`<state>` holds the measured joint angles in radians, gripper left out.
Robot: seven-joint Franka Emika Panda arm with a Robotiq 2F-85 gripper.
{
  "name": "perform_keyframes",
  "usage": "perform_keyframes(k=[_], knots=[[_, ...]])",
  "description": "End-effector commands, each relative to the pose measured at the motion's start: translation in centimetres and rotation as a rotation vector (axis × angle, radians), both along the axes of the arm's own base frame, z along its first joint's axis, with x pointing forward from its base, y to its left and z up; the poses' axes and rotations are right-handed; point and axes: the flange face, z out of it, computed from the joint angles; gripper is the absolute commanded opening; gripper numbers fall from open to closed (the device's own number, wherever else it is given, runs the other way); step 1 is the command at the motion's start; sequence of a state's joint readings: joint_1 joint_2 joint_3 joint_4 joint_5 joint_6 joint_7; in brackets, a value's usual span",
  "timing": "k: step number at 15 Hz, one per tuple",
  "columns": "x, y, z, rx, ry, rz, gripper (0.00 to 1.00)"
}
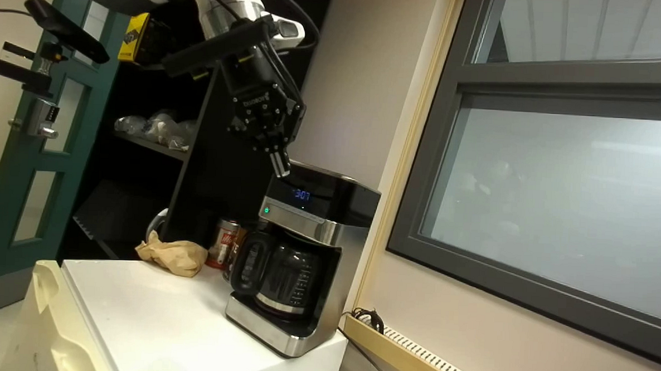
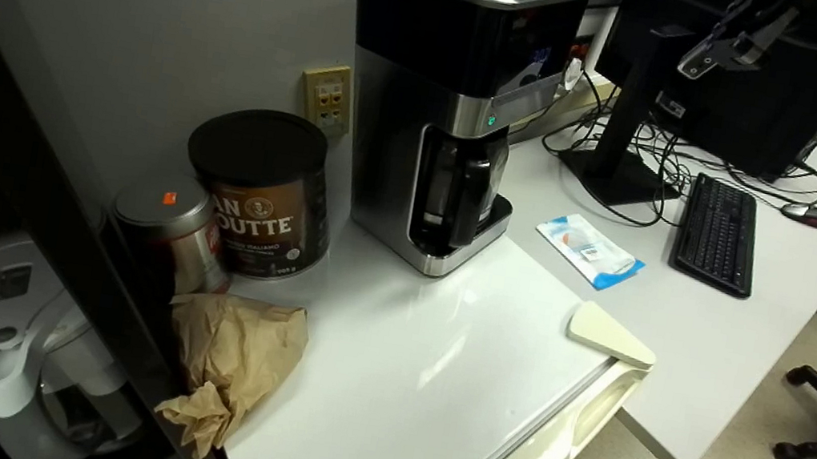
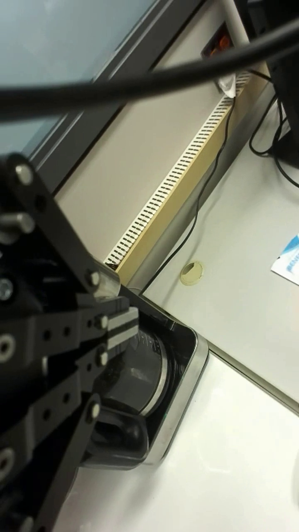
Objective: Press a button on the coffee maker
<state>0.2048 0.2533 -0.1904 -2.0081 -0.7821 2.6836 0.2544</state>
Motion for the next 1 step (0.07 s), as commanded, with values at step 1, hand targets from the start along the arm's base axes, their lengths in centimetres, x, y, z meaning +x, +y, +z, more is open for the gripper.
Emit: perform_keyframes(k=[1], knots=[[-1.64, -0.15, 0.87, -0.019, -0.011, 0.023, 0.0]])
